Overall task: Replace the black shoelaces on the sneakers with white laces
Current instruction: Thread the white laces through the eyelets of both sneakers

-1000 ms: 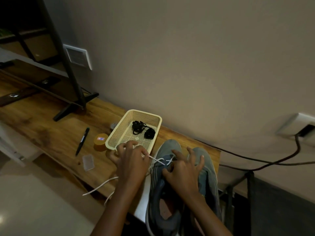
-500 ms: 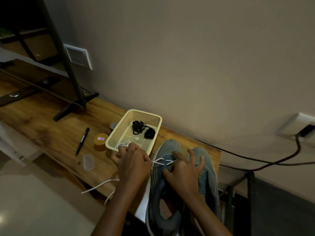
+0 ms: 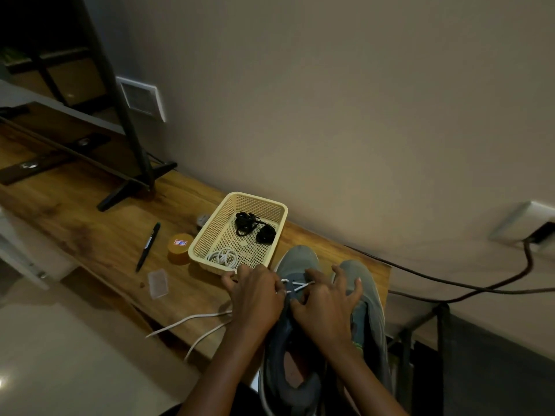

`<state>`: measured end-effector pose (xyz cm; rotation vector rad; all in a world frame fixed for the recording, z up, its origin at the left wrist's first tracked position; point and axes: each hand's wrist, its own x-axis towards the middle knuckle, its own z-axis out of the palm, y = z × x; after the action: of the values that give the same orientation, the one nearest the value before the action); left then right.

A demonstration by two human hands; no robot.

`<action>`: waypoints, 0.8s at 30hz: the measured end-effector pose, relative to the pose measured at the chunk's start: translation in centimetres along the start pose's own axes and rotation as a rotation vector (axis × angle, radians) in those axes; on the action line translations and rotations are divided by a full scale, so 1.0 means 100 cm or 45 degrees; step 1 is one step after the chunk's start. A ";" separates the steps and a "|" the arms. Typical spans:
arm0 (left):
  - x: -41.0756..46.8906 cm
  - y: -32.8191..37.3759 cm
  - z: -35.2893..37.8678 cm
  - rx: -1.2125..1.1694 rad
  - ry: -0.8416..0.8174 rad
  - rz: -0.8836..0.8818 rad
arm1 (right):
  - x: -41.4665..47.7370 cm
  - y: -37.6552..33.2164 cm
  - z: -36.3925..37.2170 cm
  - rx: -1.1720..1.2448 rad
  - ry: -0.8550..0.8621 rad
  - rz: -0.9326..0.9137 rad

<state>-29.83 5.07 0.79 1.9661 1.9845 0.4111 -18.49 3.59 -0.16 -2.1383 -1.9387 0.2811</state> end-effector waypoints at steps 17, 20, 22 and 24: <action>0.006 -0.022 0.000 -0.338 0.034 -0.095 | 0.020 0.010 -0.029 0.225 0.178 0.032; 0.004 -0.017 0.005 -0.281 0.078 -0.065 | 0.033 0.021 -0.046 0.752 0.337 0.162; 0.002 -0.011 0.008 -0.208 0.066 -0.040 | 0.037 0.022 -0.046 0.903 0.331 0.241; 0.002 -0.009 0.009 -0.169 0.078 -0.058 | 0.038 0.023 -0.042 0.917 0.286 0.245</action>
<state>-30.24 5.28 -0.40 1.8450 1.9798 0.5826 -14.70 6.99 3.26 -1.7640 -1.2425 0.6310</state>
